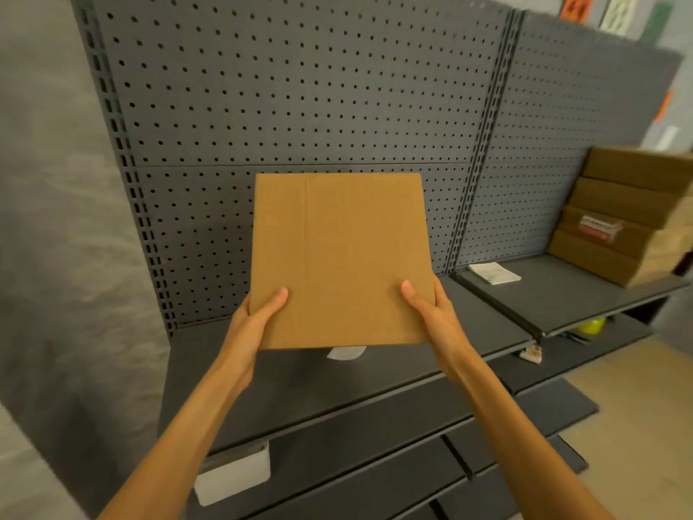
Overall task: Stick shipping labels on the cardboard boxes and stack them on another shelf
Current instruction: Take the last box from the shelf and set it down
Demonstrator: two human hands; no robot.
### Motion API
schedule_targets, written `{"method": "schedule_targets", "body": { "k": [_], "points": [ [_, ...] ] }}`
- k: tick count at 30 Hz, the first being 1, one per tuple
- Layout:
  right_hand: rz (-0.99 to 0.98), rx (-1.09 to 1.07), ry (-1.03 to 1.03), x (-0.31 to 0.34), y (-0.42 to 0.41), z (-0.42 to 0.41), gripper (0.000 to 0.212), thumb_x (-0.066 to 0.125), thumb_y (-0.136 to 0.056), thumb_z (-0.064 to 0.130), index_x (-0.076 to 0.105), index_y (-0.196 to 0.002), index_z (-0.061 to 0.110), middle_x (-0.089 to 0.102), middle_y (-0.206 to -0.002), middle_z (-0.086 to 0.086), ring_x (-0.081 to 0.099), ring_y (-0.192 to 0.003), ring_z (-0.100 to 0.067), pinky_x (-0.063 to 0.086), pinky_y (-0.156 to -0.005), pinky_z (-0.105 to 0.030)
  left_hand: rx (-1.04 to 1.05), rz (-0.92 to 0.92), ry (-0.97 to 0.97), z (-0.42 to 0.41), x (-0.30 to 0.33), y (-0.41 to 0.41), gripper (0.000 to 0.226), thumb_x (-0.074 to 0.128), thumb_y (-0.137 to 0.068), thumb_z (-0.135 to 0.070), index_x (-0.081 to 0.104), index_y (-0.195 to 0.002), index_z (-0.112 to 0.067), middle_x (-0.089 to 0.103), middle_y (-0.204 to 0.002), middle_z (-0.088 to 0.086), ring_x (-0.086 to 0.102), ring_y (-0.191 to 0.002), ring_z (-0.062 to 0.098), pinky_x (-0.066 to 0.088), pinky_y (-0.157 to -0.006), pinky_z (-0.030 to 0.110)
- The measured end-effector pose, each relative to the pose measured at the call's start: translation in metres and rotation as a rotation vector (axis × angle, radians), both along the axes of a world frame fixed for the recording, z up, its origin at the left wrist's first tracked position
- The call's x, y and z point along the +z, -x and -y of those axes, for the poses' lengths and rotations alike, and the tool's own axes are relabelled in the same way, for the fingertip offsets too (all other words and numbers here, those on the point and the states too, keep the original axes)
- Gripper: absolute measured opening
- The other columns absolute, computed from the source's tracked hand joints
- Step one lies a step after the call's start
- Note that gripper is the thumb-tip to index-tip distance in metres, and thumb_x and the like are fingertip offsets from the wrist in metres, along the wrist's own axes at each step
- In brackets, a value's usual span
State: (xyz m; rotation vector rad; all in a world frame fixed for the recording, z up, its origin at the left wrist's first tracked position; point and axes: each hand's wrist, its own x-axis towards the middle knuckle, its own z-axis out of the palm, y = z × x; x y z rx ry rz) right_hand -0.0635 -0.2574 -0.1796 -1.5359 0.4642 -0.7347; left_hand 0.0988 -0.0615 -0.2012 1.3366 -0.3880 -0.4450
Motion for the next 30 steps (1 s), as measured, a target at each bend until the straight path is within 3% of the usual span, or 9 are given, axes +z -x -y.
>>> {"method": "schedule_targets", "body": {
  "k": [5,10,13,15,21,25,30],
  "points": [
    [0.024,-0.076,-0.012,0.008,0.032,0.029,0.082,0.073,-0.071,0.051,0.037,-0.141,0.028,0.058,-0.126,0.009,0.06,-0.106,-0.004,0.048,-0.08,-0.021,-0.065,0.058,0.021,0.039,0.012,0.023,0.064,0.072,-0.071,-0.052,0.048,-0.127,-0.03,0.061,-0.12,-0.011,0.057,-0.109,0.01,0.044,-0.091,0.03],
    [0.058,-0.103,-0.026,0.009,0.066,0.066,0.076,0.066,-0.071,0.047,0.037,-0.138,0.026,0.059,-0.124,0.009,0.061,-0.106,-0.006,0.049,-0.08,-0.02,-0.05,0.121,-0.014,0.082,0.018,0.055,0.05,0.065,-0.081,-0.044,0.047,-0.125,-0.029,0.059,-0.111,-0.015,0.056,-0.1,0.002,0.044,-0.083,0.024],
    [0.064,-0.1,-0.038,0.006,0.087,0.099,0.063,0.065,-0.081,0.04,0.038,-0.135,0.026,0.058,-0.124,0.008,0.061,-0.105,-0.005,0.049,-0.077,-0.017,-0.03,0.157,-0.037,0.113,0.018,0.078,0.052,0.064,-0.083,-0.043,0.047,-0.129,-0.025,0.06,-0.11,-0.014,0.057,-0.097,0.001,0.043,-0.074,0.019],
    [0.057,-0.089,-0.038,0.004,0.1,0.123,0.057,0.064,-0.085,0.038,0.038,-0.135,0.026,0.058,-0.124,0.01,0.06,-0.104,-0.003,0.049,-0.074,-0.016,-0.012,0.155,-0.037,0.136,0.017,0.094,0.055,0.064,-0.084,-0.041,0.047,-0.132,-0.021,0.06,-0.114,-0.01,0.058,-0.098,0.004,0.044,-0.074,0.019],
    [0.022,-0.018,-0.042,-0.005,0.142,0.2,0.054,0.064,-0.086,0.041,0.041,-0.133,0.027,0.059,-0.124,0.008,0.059,-0.111,-0.01,0.048,-0.094,-0.032,0.047,0.133,-0.068,0.2,0.011,0.141,0.066,0.065,-0.08,-0.046,0.044,-0.137,-0.021,0.058,-0.125,-0.005,0.057,-0.107,0.012,0.043,-0.088,0.028],
    [-0.037,0.061,-0.09,-0.013,0.155,0.236,0.046,0.062,-0.088,0.035,0.047,-0.131,0.027,0.061,-0.122,0.008,0.06,-0.108,-0.01,0.048,-0.086,-0.027,0.106,0.114,-0.112,0.229,0.005,0.164,0.06,0.064,-0.083,-0.044,0.046,-0.135,-0.021,0.059,-0.122,-0.005,0.057,-0.107,0.014,0.041,-0.087,0.029],
    [-0.164,0.168,-0.16,-0.025,0.149,0.261,0.048,0.06,-0.089,0.031,0.047,-0.135,0.025,0.062,-0.124,0.004,0.06,-0.106,-0.015,0.049,-0.083,-0.03,0.196,0.0,-0.151,0.243,-0.006,0.175,0.058,0.066,-0.083,-0.043,0.048,-0.132,-0.019,0.058,-0.119,-0.003,0.055,-0.103,0.017,0.041,-0.087,0.032]
  ]
}}
